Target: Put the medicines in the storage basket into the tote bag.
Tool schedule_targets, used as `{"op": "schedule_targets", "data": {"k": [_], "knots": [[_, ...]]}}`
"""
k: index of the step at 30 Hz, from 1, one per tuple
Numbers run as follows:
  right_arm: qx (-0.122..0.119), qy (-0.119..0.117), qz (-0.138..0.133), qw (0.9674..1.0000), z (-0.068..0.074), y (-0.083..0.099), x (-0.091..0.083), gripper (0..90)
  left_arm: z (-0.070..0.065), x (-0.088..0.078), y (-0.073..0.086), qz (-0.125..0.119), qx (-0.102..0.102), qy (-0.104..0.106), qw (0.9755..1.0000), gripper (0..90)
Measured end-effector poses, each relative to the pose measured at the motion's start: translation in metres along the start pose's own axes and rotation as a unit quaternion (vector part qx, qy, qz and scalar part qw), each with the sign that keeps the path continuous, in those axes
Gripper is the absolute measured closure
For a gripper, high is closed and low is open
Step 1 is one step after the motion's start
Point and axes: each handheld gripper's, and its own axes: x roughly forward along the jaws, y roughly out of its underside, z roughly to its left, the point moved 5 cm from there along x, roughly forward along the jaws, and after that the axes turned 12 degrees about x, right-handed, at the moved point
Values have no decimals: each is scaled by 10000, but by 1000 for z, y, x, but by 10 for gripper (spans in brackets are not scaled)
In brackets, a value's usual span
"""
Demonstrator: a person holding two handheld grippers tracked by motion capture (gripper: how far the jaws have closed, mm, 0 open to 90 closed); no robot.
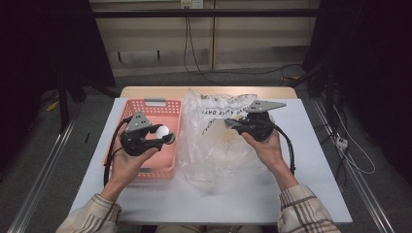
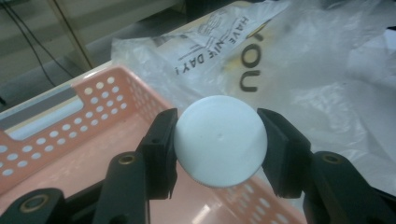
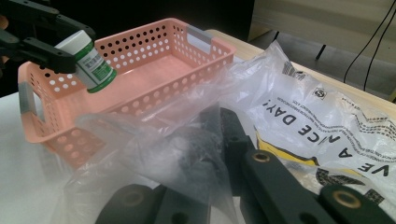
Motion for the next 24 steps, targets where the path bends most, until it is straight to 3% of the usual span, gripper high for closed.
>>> {"op": "schedule_targets", "data": {"k": [13,24], "knots": [[-10,-40,7,10000,-1,0,1,900,-23,1,-14,-260,62,302,9992,509],[-24,-109,32,9999,0,1,-1,900,-54,9,-28,-330,194,615,9974,509]]}}
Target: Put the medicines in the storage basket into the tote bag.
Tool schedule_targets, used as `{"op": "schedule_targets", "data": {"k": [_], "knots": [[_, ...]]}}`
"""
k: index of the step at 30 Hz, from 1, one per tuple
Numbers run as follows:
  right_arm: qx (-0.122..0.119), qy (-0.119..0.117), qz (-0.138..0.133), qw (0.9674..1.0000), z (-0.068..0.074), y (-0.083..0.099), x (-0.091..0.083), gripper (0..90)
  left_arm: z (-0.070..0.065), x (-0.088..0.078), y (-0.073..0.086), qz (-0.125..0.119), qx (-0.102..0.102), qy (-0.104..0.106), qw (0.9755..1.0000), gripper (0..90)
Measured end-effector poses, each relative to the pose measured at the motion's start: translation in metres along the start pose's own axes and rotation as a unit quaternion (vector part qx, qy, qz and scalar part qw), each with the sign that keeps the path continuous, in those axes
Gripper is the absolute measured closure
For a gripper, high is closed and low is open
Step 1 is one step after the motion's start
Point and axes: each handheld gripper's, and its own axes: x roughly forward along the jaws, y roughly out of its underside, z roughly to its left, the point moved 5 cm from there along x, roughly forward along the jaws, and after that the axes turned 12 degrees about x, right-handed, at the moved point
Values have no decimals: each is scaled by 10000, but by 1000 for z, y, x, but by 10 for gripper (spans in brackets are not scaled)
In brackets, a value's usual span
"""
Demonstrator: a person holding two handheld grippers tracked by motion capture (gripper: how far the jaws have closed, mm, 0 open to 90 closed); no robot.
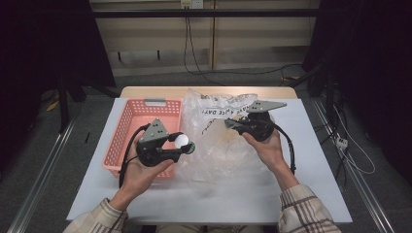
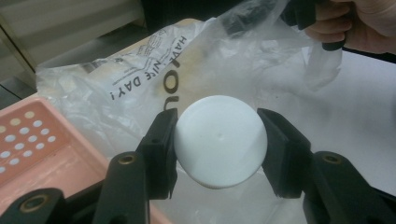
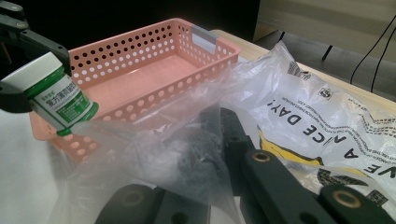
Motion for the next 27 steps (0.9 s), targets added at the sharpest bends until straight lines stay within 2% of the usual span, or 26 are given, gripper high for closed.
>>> {"op": "schedule_targets", "data": {"k": [2,8,12,15,16,23,27], "knots": [[3,-5,-3,10000,1,0,0,900,-5,3,-3,-8,58,-9,10000,509],[-1,-27,7,10000,1,0,2,900,-19,12,-12,-5,155,145,9998,509],[-9,-29,9,10000,1,0,3,900,-24,17,-19,-90,71,251,9996,509],[-35,-28,23,10000,1,0,2,900,-26,23,-25,-94,132,235,9996,509],[-33,-15,26,10000,0,0,1,900,-28,26,-28,-136,92,288,9995,509],[-22,-26,19,10000,0,0,0,900,-43,53,-37,-128,144,567,9982,509],[-17,-31,15,10000,0,0,0,900,-44,73,-34,-34,-25,654,9978,509]]}}
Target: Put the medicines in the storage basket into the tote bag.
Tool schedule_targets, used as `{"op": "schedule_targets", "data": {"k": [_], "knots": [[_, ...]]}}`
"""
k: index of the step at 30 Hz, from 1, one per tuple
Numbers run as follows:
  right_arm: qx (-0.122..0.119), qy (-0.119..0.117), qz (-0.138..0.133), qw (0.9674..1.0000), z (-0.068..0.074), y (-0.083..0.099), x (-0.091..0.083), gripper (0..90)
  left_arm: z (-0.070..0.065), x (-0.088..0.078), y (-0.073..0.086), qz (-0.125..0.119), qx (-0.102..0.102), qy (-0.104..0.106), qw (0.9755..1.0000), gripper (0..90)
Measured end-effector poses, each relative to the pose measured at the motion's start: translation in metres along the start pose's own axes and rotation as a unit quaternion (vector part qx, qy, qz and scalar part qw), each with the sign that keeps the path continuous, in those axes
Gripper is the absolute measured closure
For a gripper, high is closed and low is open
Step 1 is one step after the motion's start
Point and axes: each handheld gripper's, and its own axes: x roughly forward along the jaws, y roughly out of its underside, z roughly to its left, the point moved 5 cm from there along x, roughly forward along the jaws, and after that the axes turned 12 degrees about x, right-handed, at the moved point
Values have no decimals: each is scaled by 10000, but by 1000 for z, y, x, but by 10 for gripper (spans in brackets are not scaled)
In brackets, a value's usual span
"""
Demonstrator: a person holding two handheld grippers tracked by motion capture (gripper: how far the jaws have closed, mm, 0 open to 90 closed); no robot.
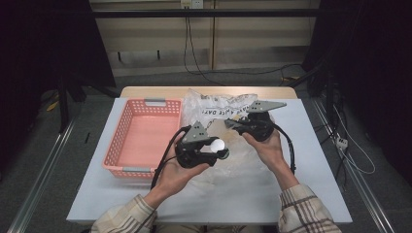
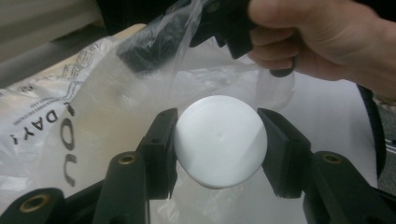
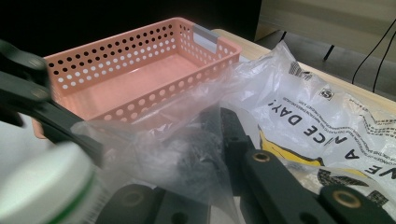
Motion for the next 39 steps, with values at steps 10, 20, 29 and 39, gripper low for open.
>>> {"op": "schedule_targets", "data": {"k": [10,20,29,39], "knots": [[20,41,15,10000,-1,1,1,900,0,35,11,209,-22,94,9997,509],[20,15,50,10000,-1,2,2,900,11,60,23,374,-173,-29,9991,508],[34,14,149,9999,-1,6,7,900,28,80,34,469,-381,-314,9977,508],[78,42,234,9997,-4,11,11,900,36,95,46,613,-503,-482,9957,507]]}}
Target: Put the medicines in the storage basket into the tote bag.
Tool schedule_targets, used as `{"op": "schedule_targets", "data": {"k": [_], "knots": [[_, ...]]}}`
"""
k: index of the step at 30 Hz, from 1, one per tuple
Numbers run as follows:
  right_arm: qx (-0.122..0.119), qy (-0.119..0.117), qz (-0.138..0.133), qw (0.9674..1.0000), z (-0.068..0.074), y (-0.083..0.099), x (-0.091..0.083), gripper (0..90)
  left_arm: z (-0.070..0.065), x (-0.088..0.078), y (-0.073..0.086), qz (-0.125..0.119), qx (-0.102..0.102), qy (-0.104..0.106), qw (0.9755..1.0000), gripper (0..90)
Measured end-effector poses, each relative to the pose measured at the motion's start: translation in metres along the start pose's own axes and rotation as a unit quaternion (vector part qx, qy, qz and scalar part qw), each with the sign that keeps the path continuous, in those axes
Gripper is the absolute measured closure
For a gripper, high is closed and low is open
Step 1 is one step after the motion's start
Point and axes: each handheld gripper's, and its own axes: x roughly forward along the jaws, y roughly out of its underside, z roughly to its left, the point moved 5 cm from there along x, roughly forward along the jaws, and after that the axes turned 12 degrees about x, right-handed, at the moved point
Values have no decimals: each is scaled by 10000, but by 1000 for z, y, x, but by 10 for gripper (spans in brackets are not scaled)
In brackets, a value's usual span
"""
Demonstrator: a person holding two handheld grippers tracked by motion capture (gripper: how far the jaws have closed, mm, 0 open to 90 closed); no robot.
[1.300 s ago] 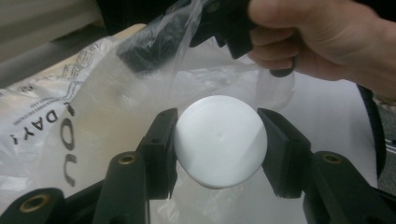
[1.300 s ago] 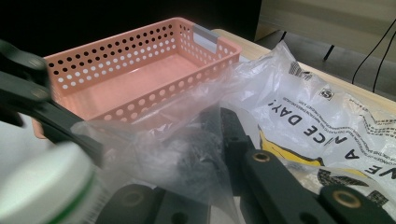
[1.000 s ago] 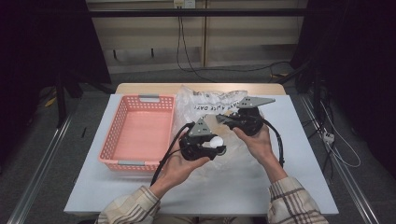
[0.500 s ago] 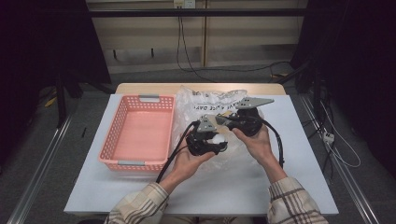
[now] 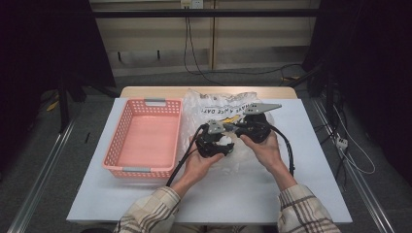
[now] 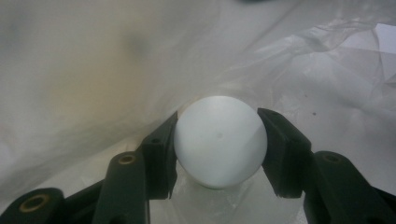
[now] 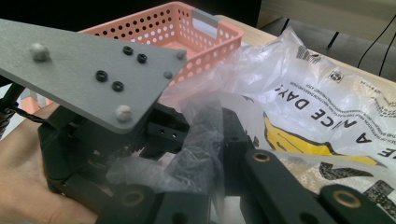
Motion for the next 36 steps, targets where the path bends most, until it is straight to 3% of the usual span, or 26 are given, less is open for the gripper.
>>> {"op": "schedule_targets", "data": {"k": [10,12,16,21,25,36], "knots": [[41,40,28,10000,-4,2,0,900,-2,7,5,183,63,55,9998,503],[43,45,41,10000,-5,3,0,900,-3,7,3,76,72,83,9999,435],[39,46,22,10000,-5,2,-1,900,-3,2,1,41,95,113,9999,403],[51,51,20,10000,-5,2,-1,900,-7,-7,-1,57,236,240,9994,283],[51,56,12,10000,-6,2,-1,900,-11,-15,-6,-31,308,219,9993,161],[83,89,12,9999,-9,2,-1,900,-20,-42,-14,-156,602,367,9974,107]]}}
